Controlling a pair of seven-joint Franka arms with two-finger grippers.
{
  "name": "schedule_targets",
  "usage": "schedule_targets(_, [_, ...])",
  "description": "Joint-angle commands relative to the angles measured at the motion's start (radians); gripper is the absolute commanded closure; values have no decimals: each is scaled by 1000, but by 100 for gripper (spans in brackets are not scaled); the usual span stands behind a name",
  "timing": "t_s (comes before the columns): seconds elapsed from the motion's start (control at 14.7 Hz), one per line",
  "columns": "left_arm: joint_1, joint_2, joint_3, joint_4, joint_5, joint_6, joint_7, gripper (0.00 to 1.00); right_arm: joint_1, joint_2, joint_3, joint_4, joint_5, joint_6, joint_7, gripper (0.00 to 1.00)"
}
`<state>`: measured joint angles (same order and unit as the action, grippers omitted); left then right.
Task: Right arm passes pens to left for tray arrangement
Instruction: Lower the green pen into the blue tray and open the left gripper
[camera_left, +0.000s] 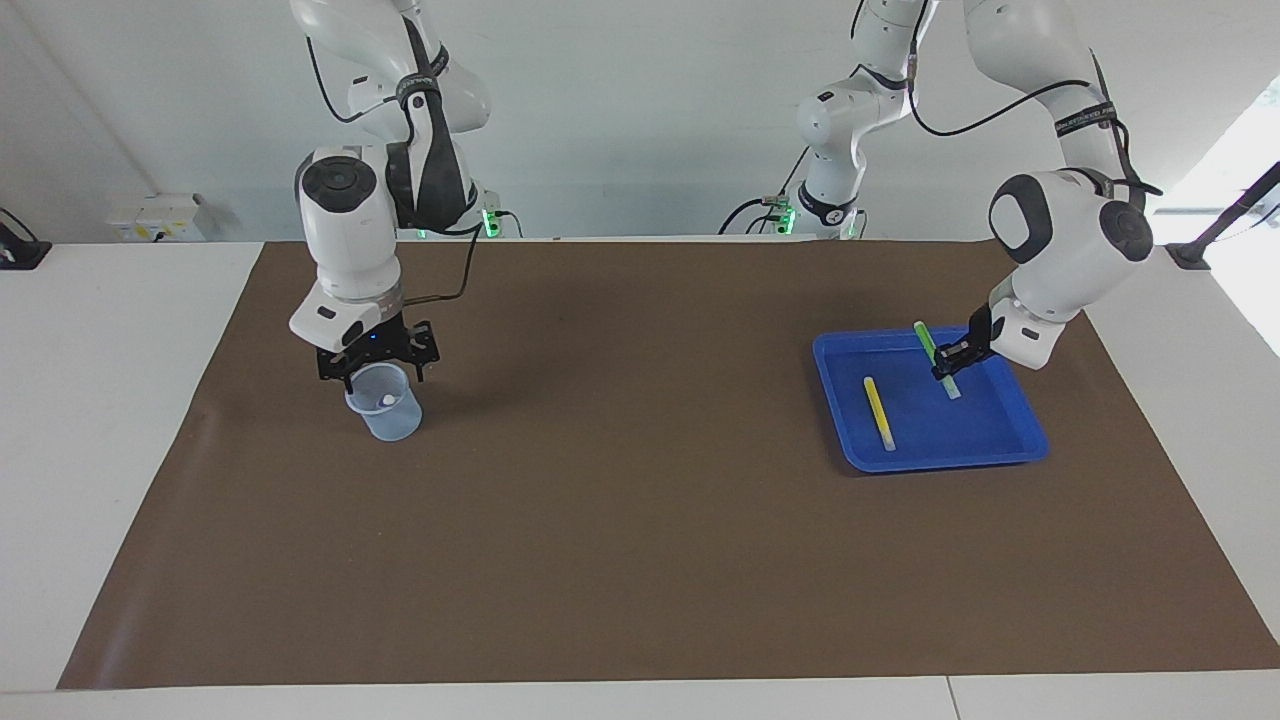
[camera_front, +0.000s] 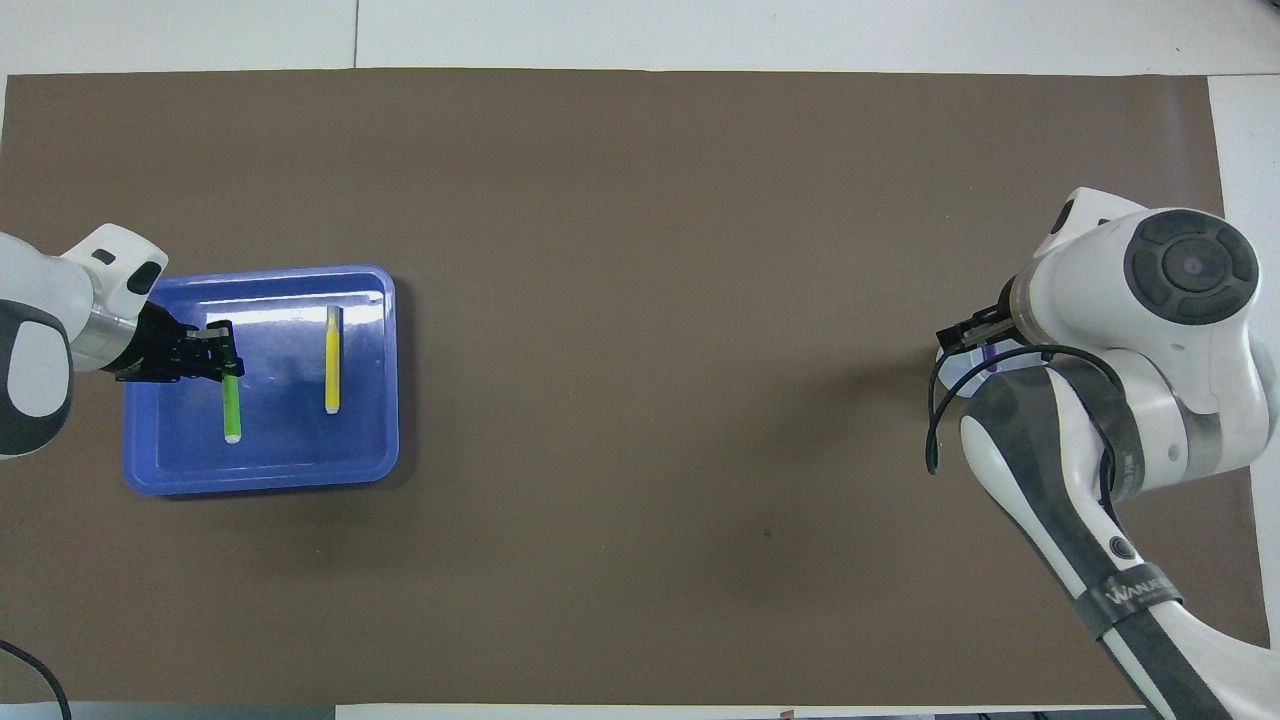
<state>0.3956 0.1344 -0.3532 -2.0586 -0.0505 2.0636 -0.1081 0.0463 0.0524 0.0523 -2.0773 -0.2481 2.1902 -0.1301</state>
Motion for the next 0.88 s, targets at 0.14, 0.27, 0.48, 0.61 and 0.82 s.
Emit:
schedule_targets(0.14, [-26,65,5,17,60,64,51,100,-8,9,1,-23,-36,83,-51,0])
schedule_targets(0.27, [-26,76,5,9,61,95,53,100,-9,1,-3,-53,-36,109,-52,1])
schedule_targets(0.48, [-26,91,5,8,61,107,54,100,-9,-6,-6,-84,-36,135,-52,5])
schedule_targets(0.61, [-24,91,5,6,61,105,62,100,-9,-9,-6,-90,-36,134,-52,12])
schedule_targets(0.82, [-24,90,5,2,61,102,67,1,-9,-12,-6,-90,-36,131,-51,38])
